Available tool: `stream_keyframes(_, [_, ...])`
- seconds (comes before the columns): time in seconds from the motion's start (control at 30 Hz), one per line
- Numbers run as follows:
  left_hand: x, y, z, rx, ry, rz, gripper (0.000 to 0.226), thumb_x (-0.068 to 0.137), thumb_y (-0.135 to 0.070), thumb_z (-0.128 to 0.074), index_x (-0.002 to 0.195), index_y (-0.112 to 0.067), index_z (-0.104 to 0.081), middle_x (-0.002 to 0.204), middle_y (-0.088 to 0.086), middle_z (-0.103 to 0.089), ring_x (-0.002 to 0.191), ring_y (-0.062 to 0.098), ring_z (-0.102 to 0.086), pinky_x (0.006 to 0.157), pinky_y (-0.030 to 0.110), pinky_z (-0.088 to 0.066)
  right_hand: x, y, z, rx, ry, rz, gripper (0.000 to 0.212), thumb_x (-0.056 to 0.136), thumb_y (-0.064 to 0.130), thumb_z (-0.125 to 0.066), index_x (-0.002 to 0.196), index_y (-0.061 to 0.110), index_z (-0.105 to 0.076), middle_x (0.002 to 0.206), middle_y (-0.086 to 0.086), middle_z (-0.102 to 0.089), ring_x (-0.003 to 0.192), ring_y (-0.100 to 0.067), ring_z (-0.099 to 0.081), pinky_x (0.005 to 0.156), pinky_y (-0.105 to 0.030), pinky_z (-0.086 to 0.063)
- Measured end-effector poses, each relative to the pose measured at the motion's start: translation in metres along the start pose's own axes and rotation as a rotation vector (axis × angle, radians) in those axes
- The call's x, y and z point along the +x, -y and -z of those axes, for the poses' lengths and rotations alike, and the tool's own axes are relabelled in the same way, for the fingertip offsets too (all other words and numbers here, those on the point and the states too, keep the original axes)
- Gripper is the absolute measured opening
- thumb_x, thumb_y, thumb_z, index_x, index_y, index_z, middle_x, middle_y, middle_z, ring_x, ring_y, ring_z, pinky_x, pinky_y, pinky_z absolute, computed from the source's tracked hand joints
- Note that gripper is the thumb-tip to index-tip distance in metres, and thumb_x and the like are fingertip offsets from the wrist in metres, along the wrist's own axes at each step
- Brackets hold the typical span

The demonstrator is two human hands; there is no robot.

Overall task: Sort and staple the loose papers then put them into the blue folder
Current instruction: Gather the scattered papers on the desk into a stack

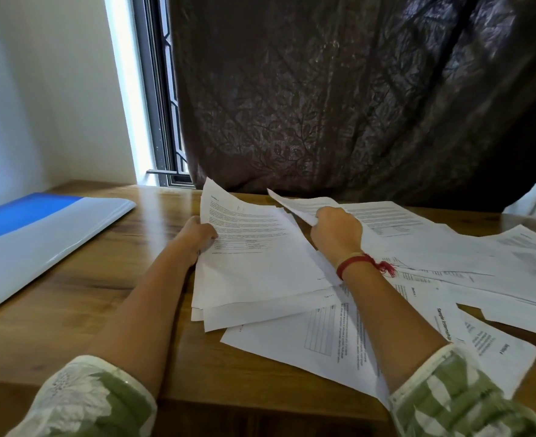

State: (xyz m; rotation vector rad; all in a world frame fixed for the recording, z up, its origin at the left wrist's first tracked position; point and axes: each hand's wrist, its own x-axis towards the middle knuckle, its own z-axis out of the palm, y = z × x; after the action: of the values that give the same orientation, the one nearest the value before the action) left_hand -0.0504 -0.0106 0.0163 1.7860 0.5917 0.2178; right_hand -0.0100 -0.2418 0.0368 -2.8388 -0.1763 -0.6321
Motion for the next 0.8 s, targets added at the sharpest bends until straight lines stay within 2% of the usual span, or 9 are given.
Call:
stream_keyframes(0.13, [-0.007, -0.001, -0.001, -0.031, -0.013, -0.024, 0.04, 0.094, 0.001, -0.051, 0.134, -0.004, -0.044, 0.124, 0.012, -0.056, 0.104, 0.031, -0.058, 0.076, 0.034, -0.047, -0.036, 0.058, 0.009, -0.023, 0.123, 0.362, 0.023, 0.093, 0.011, -0.05, 0.111, 0.013, -0.065, 0.109, -0.008, -0.066, 0.1, -0.029, -0.063, 0.082, -0.034, -0.048])
stream_keyframes(0.23, [-0.014, -0.003, 0.001, -0.072, -0.025, -0.058, 0.029, 0.095, 0.003, -0.044, 0.122, 0.005, -0.052, 0.112, 0.017, -0.06, 0.083, 0.027, -0.059, 0.067, 0.032, -0.045, -0.068, 0.094, 0.01, -0.015, 0.218, 0.536, 0.023, 0.094, 0.012, -0.052, 0.113, 0.014, -0.064, 0.105, -0.007, -0.065, 0.093, -0.025, -0.063, 0.081, -0.033, -0.051])
stream_keyframes(0.33, [-0.02, -0.006, 0.002, -0.187, -0.024, -0.057, 0.026, 0.104, -0.018, -0.04, 0.117, -0.003, -0.057, 0.095, 0.009, -0.063, 0.074, 0.02, -0.057, 0.057, 0.025, -0.041, -0.083, 0.103, 0.008, -0.026, 0.251, 0.578, 0.026, 0.097, 0.022, -0.053, 0.12, 0.014, -0.061, 0.106, -0.005, -0.064, 0.091, -0.021, -0.061, 0.082, -0.03, -0.051])
stream_keyframes(0.4, [-0.019, -0.005, 0.0, -0.23, 0.025, -0.046, 0.028, 0.103, -0.03, -0.046, 0.116, -0.009, -0.057, 0.094, 0.003, -0.064, 0.077, 0.017, -0.06, 0.058, 0.023, -0.042, -0.083, 0.1, 0.014, 0.039, 0.337, 0.544, 0.037, 0.095, 0.045, -0.053, 0.115, 0.015, -0.061, 0.099, 0.001, -0.06, 0.086, -0.016, -0.055, 0.077, -0.028, -0.045])
stream_keyframes(0.47, [-0.018, -0.003, 0.001, -0.131, 0.066, -0.103, 0.032, 0.096, -0.013, -0.059, 0.126, -0.002, -0.056, 0.108, 0.008, -0.064, 0.095, 0.024, -0.064, 0.063, 0.021, -0.046, -0.073, 0.095, 0.027, 0.251, 0.531, 0.434, 0.052, 0.087, 0.067, -0.048, 0.102, 0.019, -0.063, 0.088, 0.006, -0.054, 0.085, -0.015, -0.052, 0.076, -0.029, -0.04])
stream_keyframes(0.53, [-0.013, 0.0, 0.002, -0.061, 0.051, -0.118, 0.044, 0.087, 0.0, -0.065, 0.129, 0.001, -0.052, 0.118, 0.01, -0.061, 0.112, 0.033, -0.059, 0.081, 0.031, -0.052, -0.055, 0.082, 0.043, 0.604, 0.656, 0.233, 0.059, 0.087, 0.069, -0.045, 0.101, 0.016, -0.064, 0.09, 0.0, -0.061, 0.086, -0.018, -0.059, 0.074, -0.03, -0.046])
stream_keyframes(0.6, [-0.01, 0.001, 0.006, -0.129, 0.079, -0.118, 0.049, 0.085, 0.007, -0.065, 0.132, 0.004, -0.052, 0.129, 0.016, -0.059, 0.117, 0.036, -0.057, 0.097, 0.042, -0.048, -0.027, 0.05, 0.051, 0.71, 0.453, 0.121, 0.056, 0.09, 0.059, -0.052, 0.109, 0.009, -0.067, 0.1, -0.01, -0.069, 0.087, -0.021, -0.063, 0.074, -0.032, -0.052])
stream_keyframes(0.7, [-0.007, 0.0, 0.011, -0.196, 0.108, -0.091, 0.046, 0.087, 0.011, -0.06, 0.132, 0.004, -0.052, 0.129, 0.017, -0.058, 0.118, 0.037, -0.055, 0.096, 0.042, -0.045, 0.005, -0.028, 0.051, 0.375, 0.118, -0.026, 0.045, 0.089, 0.053, -0.059, 0.119, 0.019, -0.063, 0.121, -0.006, -0.064, 0.11, -0.025, -0.059, 0.097, -0.043, -0.048])
stream_keyframes(0.8, [-0.002, 0.001, 0.009, -0.183, 0.132, -0.069, 0.045, 0.087, 0.007, -0.063, 0.131, 0.0, -0.054, 0.124, 0.015, -0.061, 0.107, 0.034, -0.059, 0.089, 0.041, -0.046, 0.006, -0.103, 0.032, -0.134, 0.216, -0.287, 0.07, 0.083, 0.069, -0.052, 0.139, 0.027, -0.041, 0.15, -0.007, -0.04, 0.136, -0.032, -0.038, 0.113, -0.057, -0.023])
